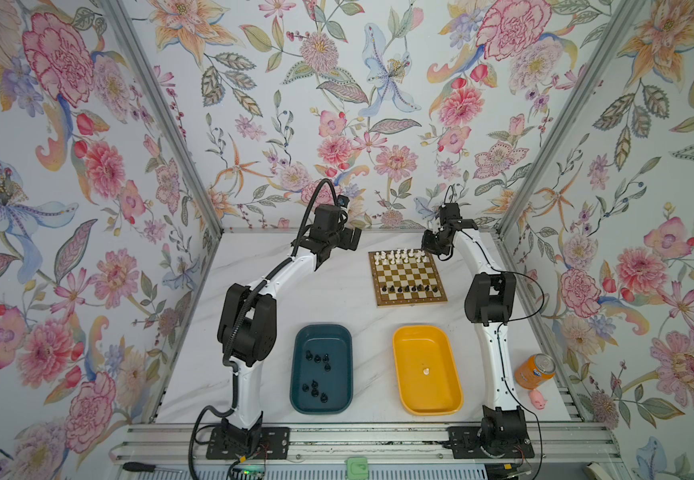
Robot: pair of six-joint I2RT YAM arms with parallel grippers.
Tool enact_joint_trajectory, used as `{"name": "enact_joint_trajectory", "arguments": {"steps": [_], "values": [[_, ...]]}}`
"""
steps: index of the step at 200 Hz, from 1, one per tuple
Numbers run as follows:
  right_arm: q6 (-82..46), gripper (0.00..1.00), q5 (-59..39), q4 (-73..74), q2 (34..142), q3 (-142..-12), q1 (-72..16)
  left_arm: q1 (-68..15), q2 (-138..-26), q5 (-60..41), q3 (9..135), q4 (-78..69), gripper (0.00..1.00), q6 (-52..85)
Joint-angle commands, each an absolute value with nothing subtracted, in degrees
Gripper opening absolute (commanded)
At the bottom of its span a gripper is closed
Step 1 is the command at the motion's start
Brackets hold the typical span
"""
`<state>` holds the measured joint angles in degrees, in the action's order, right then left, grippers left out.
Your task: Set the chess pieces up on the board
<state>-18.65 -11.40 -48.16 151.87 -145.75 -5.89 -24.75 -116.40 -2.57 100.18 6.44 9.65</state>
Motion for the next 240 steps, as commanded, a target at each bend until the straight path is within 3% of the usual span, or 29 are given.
{"name": "enact_joint_trajectory", "arguments": {"steps": [1,240], "values": [[-17.86,0.22,-10.41,-48.55,153.37,-145.24,-6.24,-24.79,-117.06,-2.06,101.51,7.04,0.99,8.79],[-17.38,0.13,-8.42,-48.54,153.63,-146.44,-6.33,-24.74,-117.34,-2.05,102.1,7.12,0.99,8.61]]}}
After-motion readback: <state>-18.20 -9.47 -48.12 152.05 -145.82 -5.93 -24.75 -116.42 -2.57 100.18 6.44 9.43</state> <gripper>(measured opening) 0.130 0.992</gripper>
